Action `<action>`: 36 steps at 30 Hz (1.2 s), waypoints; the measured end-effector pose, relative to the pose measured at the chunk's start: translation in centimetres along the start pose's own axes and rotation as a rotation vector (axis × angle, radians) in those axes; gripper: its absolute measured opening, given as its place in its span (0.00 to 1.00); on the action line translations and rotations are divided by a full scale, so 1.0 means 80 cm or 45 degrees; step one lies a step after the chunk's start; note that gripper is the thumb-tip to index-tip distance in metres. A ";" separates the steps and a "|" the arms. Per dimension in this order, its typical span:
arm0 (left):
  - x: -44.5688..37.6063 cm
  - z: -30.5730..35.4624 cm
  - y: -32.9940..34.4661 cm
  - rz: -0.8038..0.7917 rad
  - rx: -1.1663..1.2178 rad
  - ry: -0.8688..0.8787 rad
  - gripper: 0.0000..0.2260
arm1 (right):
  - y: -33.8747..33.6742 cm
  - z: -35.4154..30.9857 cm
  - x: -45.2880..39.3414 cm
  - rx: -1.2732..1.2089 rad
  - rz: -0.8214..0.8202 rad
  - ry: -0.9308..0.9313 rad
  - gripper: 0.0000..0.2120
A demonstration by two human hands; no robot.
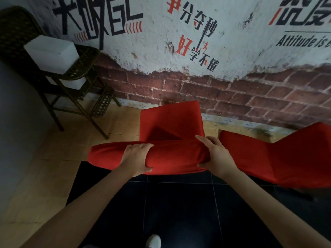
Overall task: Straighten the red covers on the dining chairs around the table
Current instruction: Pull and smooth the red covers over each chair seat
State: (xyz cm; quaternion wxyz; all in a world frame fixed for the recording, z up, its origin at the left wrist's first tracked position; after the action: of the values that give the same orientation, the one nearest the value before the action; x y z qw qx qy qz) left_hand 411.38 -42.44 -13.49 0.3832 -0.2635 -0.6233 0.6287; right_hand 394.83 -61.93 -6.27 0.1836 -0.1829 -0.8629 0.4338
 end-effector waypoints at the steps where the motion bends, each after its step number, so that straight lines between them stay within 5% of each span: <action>1: -0.005 0.008 -0.002 -0.008 -0.004 0.029 0.39 | -0.004 0.005 -0.002 0.040 -0.003 0.036 0.47; 17: -0.024 0.082 0.014 -0.067 -0.426 0.455 0.32 | 0.073 0.104 0.115 -0.349 0.227 0.392 0.42; 36: 0.051 0.033 0.025 -0.019 -0.399 0.309 0.32 | 0.116 0.062 0.133 -0.426 0.176 0.376 0.43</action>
State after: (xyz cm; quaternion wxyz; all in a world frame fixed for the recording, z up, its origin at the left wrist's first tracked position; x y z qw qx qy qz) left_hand 406.60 -40.55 -14.61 0.4146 -0.3892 -0.6646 0.4846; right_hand 384.71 -55.07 -14.89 0.2448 -0.3311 -0.8720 0.2646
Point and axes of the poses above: each hand's wrist, its own x-axis away from the middle knuckle, its own y-axis out of the palm, z = x × y, the point moved 7 cm from there along -x, towards the middle knuckle, and after that the axes turned 11 degrees about -x, right-handed, at the moved point
